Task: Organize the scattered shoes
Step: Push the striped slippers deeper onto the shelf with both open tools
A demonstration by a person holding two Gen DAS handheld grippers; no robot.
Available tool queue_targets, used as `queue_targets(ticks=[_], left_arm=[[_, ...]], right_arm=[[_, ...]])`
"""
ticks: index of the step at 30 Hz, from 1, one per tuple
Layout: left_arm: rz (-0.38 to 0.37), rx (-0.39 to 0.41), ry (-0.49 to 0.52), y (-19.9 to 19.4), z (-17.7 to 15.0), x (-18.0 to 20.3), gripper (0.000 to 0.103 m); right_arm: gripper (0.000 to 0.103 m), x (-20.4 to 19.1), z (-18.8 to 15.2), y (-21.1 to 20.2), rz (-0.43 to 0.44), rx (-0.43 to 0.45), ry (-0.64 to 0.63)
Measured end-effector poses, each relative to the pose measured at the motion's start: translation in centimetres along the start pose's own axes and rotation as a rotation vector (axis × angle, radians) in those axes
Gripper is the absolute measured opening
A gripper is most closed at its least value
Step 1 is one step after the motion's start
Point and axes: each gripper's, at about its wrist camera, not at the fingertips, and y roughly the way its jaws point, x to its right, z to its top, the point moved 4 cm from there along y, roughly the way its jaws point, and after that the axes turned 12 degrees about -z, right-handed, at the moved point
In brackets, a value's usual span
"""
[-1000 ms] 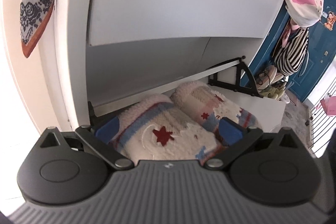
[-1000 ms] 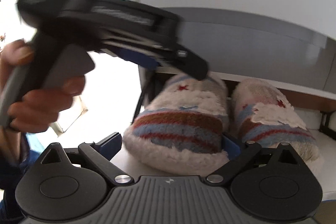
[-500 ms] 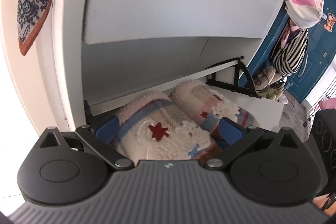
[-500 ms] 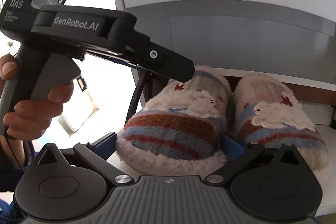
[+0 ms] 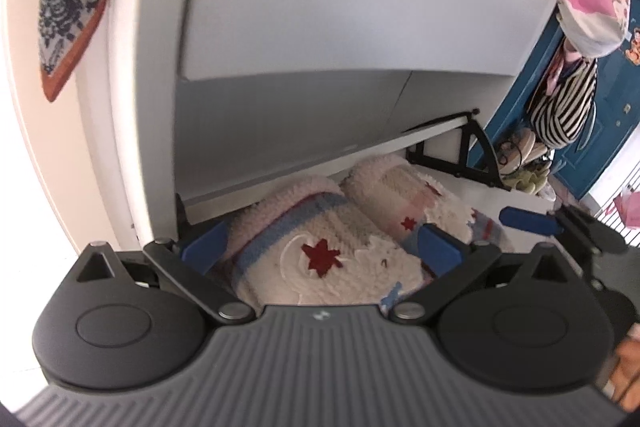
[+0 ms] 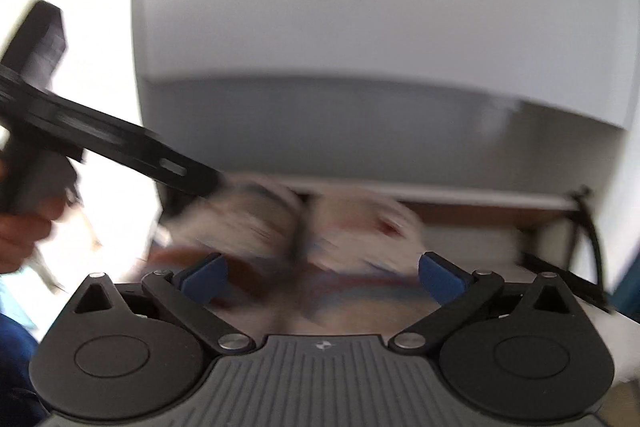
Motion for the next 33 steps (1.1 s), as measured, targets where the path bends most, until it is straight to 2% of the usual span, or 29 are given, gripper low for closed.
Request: queue_targets(ticks=[3,7,11,14,17,22,24,28,33], left_arm=[[0.018,-0.021,0.006,1.1,-0.4,0.1,0.103],[0.046,-0.034,0.023,2.5,-1.0,0.1,0.103],[0.047,-0.028,0.023,2.5,-1.2,0.5,0.103],[0.019,-0.038,-0.016,3.3,-1.9,0.5,0.103],[0.048,-0.035,0.000,3.6,-2.3,1.3,0.103],[0.039,-0.065,0.000,3.6,-2.8,2.2,0.103],[0.058,-0.077,0.027,3.5,-3.0,2.9,0.103],[0.074,-0.088,0.020,3.8,-3.1,3.2,0.103],[0.100,-0.083,-0.023,3.7,-2.7,3.2,0.103]], right_arm=[[0.103,1.1,-0.9,0.7,0.040,0.004,0.045],[0.103,1.1,-1.1,2.2,-0.004,-0.059,0.007],[0.103,1.8,-1.0,3.4,0.057,-0.090,0.029],[0.103,2.1,-0.8,4.3,0.105,-0.119,0.029],[0.103,2.0,-0.9,2.9,0.143,-0.107,-0.013],[0.103,2.8,-1.9,1.0,0.275,-0.030,-0.043],[0.103,2.9,-2.0,0.9,0.297,-0.022,-0.045],[0.103,3.1,-1.6,1.2,0.337,-0.015,-0.060],[0.103,2.3,-0.8,2.5,0.321,-0.039,-0.075]])
